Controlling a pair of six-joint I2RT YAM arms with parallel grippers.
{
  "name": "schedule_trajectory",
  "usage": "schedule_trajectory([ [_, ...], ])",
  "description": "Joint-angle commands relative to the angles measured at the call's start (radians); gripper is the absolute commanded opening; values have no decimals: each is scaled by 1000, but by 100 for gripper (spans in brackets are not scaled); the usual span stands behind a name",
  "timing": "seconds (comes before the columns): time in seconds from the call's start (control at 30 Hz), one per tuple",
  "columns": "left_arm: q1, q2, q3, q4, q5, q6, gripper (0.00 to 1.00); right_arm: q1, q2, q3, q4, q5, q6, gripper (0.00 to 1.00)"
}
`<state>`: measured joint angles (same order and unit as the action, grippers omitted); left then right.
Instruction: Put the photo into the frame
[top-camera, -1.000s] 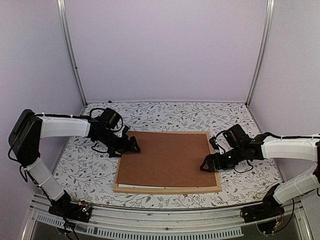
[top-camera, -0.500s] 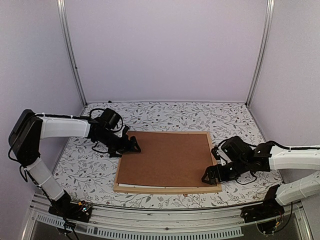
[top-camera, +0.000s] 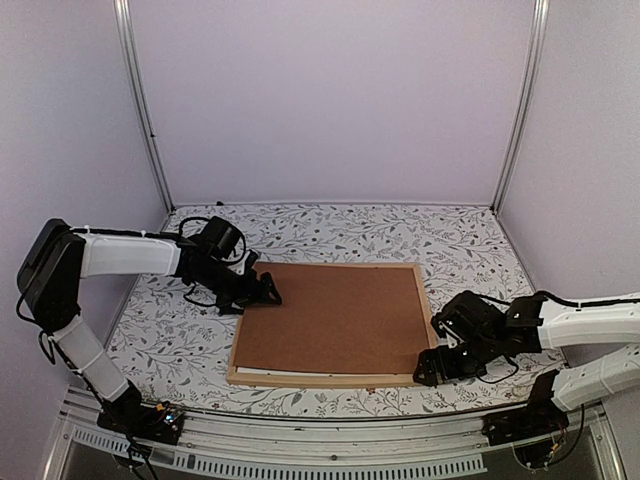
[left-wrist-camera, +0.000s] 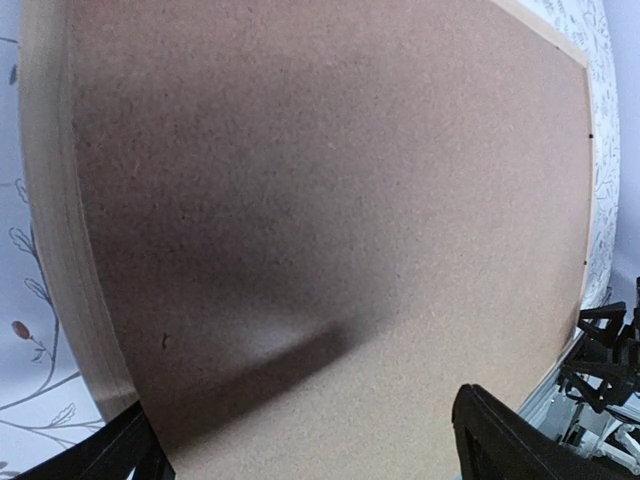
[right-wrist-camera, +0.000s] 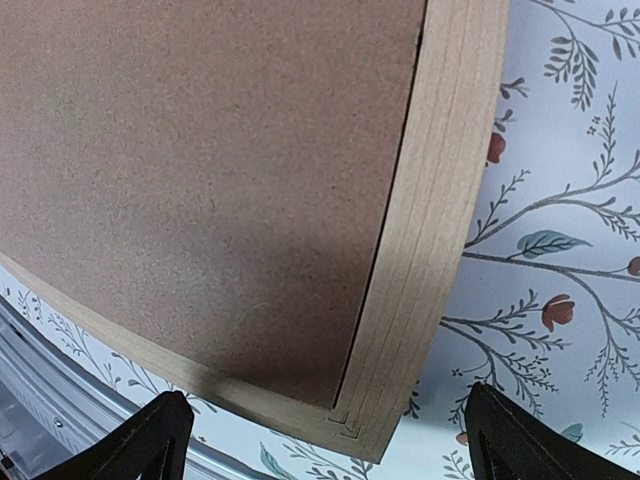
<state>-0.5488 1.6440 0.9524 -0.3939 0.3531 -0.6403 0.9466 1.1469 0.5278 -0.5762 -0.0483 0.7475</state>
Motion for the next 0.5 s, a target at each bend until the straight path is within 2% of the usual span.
schedule_trajectory([
  [0.0,-9,-28,-7,48,15,4,96,20,34,-3,22,34,17,99],
  [0.47,-9,-15,-10,57,25,10,96,21,100,3,75,42,45,92],
])
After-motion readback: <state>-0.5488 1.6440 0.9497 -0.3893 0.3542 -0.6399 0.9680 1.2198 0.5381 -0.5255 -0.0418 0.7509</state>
